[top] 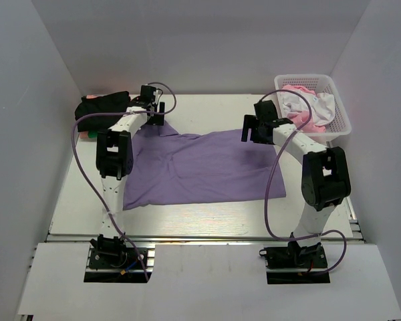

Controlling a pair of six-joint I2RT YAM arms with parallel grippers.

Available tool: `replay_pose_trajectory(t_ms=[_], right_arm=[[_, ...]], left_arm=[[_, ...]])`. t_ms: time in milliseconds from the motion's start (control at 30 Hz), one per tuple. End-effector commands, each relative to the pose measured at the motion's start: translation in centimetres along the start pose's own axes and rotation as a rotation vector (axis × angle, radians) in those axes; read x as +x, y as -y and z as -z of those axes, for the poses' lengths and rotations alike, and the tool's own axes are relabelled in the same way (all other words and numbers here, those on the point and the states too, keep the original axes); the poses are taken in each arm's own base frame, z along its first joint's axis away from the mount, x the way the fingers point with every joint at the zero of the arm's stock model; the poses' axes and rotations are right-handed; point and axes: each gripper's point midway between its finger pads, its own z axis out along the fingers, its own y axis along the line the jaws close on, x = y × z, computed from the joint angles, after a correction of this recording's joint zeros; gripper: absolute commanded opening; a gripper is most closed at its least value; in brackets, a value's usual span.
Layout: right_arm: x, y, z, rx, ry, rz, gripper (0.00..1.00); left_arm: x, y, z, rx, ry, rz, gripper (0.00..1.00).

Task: Fold and stack the t-shirts
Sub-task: Grap the side of the flattened tshirt furthest away from the robot with both arms

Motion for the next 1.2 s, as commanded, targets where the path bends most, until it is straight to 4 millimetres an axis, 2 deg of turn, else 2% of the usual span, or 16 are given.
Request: replay_pose_trajectory(t_ms=[0,133,233,333,467,533,567,667,700,767,800,900,967,1000,1133,1167], right_arm=[[-2.0,-0.4,0.6,-0.022,0.036,-0.012,0.90],[-1.8,-0.4,0.4,-0.030,0.027,-0.019,0.90],[-1.6,-0.2,0.1,-0.027,0.014,-0.024,0.90],[-1.2,0.0,0.0,-0.014,0.006,-0.018,0.90],[-1.0,0.3,-0.1,-0.001,0.002,-0.023,0.90],[-0.4,0.4,-0.4,0.000,-0.017,-0.025,0.90],[-0.1,0.3,-0.6,0.004,-0.025,-0.021,0.90],[0.0,0.6,-1.0,0.013,-0.034,-0.029,0.90],[-0.1,0.6,-1.1,0.018,-0.031,-0.028,0.90],[-0.5,0.6,-1.2,0.027,-0.023,-0.036,0.90],[-1.1,0.8,-1.1,0.037,-0.008,-0.039,0.90],[-1.9,0.7,-1.7,0.051,0.001,-0.038,0.90],[-3.8,1.0,-1.9,0.089,0.042,-0.059,0.90],[-3.7,1.3,-2.4,0.111,0.031,-0.060,0.90],[-6.7,1.3,-3.5,0.158,0.087,-0.125,0.90],[-6.4,1.3,-4.9,0.171,0.064,-0.130,0.90]], left_arm=[[-2.7,-1.2,0.6,-0.054,0.061,0.014,1.00],[-4.3,-1.5,0.9,-0.069,0.118,0.031,1.00],[-5.4,-0.6,1.0,-0.009,0.157,-0.001,1.00],[-5.1,-0.2,0.0,0.001,0.153,-0.015,1.00],[-5.0,-0.5,-0.4,-0.019,0.142,-0.028,0.93],[-4.9,-0.7,-0.6,-0.032,0.144,-0.045,0.83],[-4.9,-1.5,-0.7,-0.050,0.142,-0.038,0.73],[-5.3,-1.5,-0.7,-0.051,0.161,-0.033,0.53],[-5.3,-1.3,-0.7,-0.042,0.161,-0.033,0.37],[-5.6,-1.2,-0.7,-0.033,0.171,-0.041,0.18],[-5.8,-1.2,-0.7,-0.034,0.181,-0.038,0.00],[-6.7,-1.5,0.2,-0.037,0.212,-0.052,0.00],[-7.7,-1.7,1.4,-0.031,0.249,-0.066,0.00],[-7.9,-1.8,1.8,-0.033,0.260,-0.074,0.00],[-7.7,-2.1,3.3,-0.024,0.265,-0.088,0.00],[-7.8,-2.2,3.7,-0.025,0.274,-0.086,0.00]])
